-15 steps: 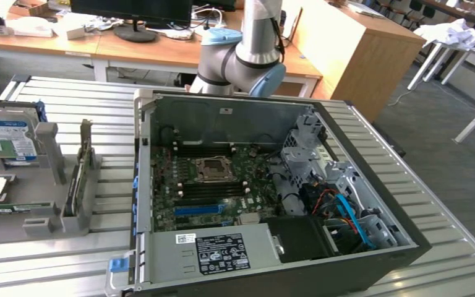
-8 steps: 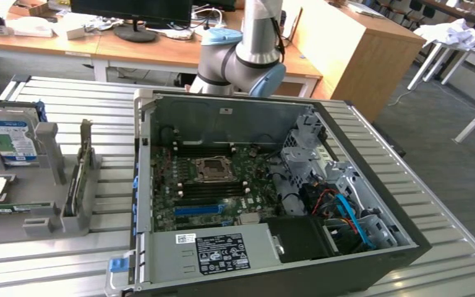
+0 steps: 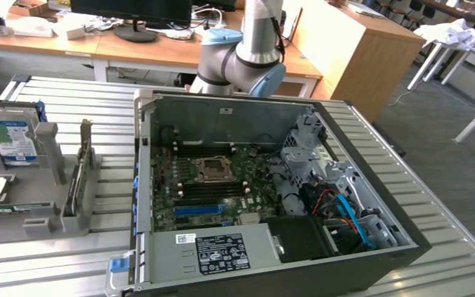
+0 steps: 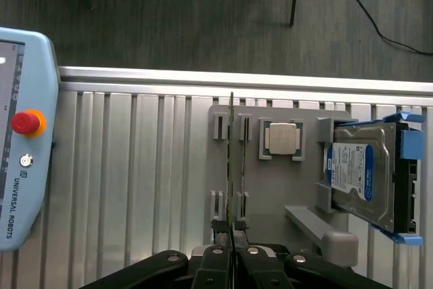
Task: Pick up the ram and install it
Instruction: 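Pick up the ram and move it above insertion slot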
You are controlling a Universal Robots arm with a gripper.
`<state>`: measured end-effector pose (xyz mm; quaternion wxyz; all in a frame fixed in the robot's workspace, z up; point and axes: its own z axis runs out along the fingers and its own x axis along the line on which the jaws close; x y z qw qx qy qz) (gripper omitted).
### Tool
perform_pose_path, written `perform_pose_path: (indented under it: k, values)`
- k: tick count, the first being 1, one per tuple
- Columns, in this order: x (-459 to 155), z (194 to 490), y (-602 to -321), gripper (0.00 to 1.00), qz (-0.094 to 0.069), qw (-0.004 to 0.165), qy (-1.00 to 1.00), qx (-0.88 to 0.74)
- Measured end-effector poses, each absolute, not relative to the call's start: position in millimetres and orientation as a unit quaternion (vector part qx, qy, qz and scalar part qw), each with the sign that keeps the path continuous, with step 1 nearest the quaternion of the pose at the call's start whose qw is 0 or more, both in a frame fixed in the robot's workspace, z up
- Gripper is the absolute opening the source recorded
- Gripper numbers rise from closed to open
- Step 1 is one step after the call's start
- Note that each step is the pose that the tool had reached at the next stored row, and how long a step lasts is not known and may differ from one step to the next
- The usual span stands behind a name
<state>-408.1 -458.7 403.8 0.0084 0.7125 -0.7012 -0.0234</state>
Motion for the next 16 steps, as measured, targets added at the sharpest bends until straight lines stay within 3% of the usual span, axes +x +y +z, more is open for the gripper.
perform_pose_path:
  k: [16]
  values:
    - [-391.4,404.0,-458.7,0.12,-0.023,0.008,-0.701,0.713]
